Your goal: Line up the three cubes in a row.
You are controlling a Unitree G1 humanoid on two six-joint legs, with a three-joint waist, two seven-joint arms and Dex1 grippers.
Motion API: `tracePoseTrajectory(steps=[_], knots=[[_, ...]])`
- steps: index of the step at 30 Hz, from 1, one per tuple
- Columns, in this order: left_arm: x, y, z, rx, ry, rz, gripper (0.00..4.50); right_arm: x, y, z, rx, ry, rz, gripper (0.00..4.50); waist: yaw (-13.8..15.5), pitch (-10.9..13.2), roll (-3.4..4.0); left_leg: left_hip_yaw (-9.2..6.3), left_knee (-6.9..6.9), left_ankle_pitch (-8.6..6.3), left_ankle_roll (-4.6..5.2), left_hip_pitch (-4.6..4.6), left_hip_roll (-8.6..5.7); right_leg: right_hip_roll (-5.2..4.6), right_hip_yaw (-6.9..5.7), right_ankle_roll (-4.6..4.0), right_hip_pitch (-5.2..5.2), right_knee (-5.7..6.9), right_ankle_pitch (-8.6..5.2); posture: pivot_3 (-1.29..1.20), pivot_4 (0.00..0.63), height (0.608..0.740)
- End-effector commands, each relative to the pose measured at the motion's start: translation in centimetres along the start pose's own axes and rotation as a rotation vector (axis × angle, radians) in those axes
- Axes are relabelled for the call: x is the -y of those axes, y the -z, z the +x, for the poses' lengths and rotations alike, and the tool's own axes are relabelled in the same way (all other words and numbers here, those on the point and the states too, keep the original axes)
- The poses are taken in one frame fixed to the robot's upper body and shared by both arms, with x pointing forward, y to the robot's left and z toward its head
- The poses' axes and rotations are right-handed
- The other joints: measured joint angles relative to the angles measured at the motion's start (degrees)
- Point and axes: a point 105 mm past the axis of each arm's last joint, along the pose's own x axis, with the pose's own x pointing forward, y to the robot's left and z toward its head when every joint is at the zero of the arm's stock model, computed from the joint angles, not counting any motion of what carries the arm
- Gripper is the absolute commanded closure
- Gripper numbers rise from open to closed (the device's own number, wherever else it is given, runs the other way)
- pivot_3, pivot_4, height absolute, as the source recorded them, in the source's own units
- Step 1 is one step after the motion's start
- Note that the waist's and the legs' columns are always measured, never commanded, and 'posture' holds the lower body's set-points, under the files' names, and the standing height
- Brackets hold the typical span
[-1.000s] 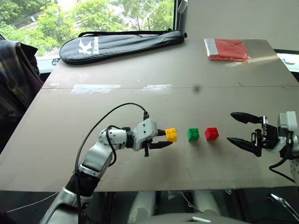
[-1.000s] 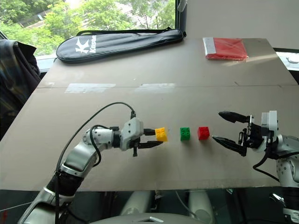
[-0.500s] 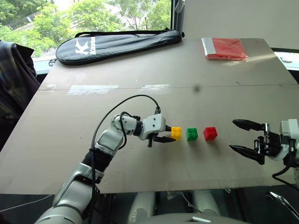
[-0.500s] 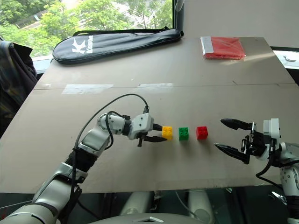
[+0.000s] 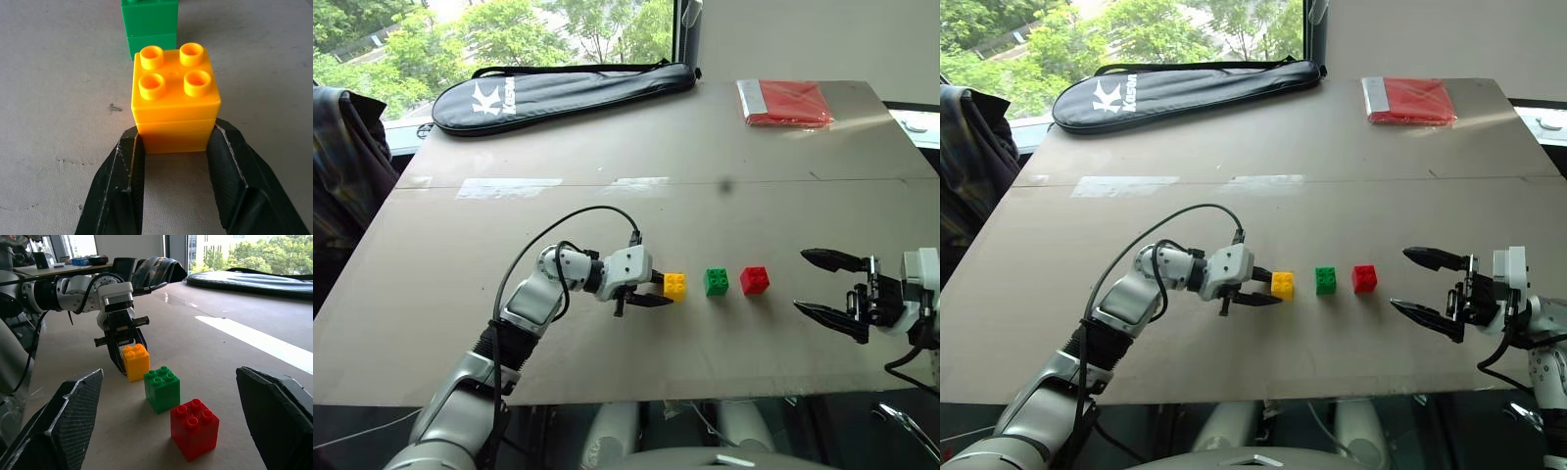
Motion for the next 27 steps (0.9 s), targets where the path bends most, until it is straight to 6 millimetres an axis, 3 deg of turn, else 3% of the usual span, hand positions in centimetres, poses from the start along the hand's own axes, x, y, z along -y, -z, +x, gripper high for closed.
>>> tracePoseTrajectory(steps=[1,20,25,27], knots=[[-0.2,0.2,-0.2,-0.014,-0.02,0.005,3.3,0.2,-1.1,-0.4,0.002,-0.002,-0.056,0.0,0.0,0.0,0.0,0.0,0.0,0.0,0.0,0.0,0.0,0.0,0.0,0.0,0.0,0.0,0.0,0.0,0.15,0.694],[-1.0,1.8,-0.2,-0.051,-0.088,0.005,3.3,-0.1,-1.0,-0.3,-0.01,-0.019,-0.054,0.0,0.0,0.0,0.01,0.01,0.01,0.0,0.0,0.13,0.0,-0.01,0.01,0.0,0.16,0.01,0.0,0.0,0.15,0.694],[-1.1,2.0,-0.1,-0.053,-0.097,0.005,0.84,0.0,-1.0,-0.4,-0.014,-0.02,-0.057,0.0,0.0,0.0,0.01,0.0,0.01,0.0,0.0,0.22,0.0,-0.01,0.01,0.0,0.25,0.01,0.0,0.0,0.15,0.694],[-1.1,2.2,-0.1,-0.062,-0.1,0.01,0.1,0.0,-1.0,-0.4,-0.015,-0.021,-0.057,0.0,0.0,0.0,0.01,0.0,0.01,0.0,0.0,0.22,0.0,-0.01,0.01,0.0,0.24,0.01,0.0,0.0,0.15,0.694]])
